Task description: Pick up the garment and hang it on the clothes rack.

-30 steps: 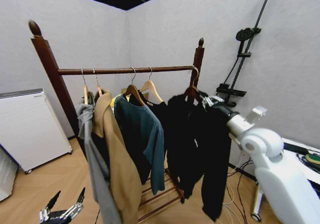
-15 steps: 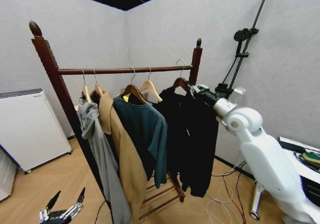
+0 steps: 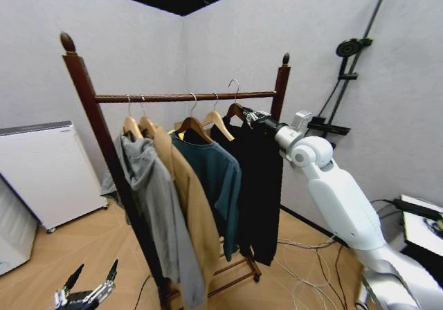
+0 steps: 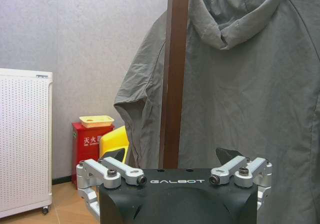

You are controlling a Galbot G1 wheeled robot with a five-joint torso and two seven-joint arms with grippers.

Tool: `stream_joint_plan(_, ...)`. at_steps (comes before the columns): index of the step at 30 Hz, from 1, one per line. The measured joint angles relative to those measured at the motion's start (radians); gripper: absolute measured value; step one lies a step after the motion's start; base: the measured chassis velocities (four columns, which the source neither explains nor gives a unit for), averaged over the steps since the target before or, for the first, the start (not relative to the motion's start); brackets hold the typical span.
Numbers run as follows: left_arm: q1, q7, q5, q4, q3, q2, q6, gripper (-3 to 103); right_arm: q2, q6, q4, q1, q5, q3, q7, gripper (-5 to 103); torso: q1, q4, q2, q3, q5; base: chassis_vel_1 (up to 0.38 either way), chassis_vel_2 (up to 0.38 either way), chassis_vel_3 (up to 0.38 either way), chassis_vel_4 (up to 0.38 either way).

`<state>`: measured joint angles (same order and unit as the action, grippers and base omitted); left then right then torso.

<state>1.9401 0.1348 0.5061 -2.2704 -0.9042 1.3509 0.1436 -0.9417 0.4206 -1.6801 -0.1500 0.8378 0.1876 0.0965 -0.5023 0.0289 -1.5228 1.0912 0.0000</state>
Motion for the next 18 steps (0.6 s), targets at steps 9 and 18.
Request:
stream_joint_plan(9,0.0,0.0,0.0,0.0,0.0,0.0,0.0,100,-0.011,0.012,0.042,0.014,0.003,-0.023,-0.007,7,0.0,-0.0002,0.0,0.0,0.0001,0.0,0.0,0.0,0.0)
stream_joint_plan(18,0.0,0.0,0.0,0.0,0.0,0.0,0.0,100,-0.013,0.036,0.007,-0.018,-0.01,-0.013,-0.025,4,0.0,-0.0003,0.0,0.0,0.0,0.0,0.0,0.0,0.0)
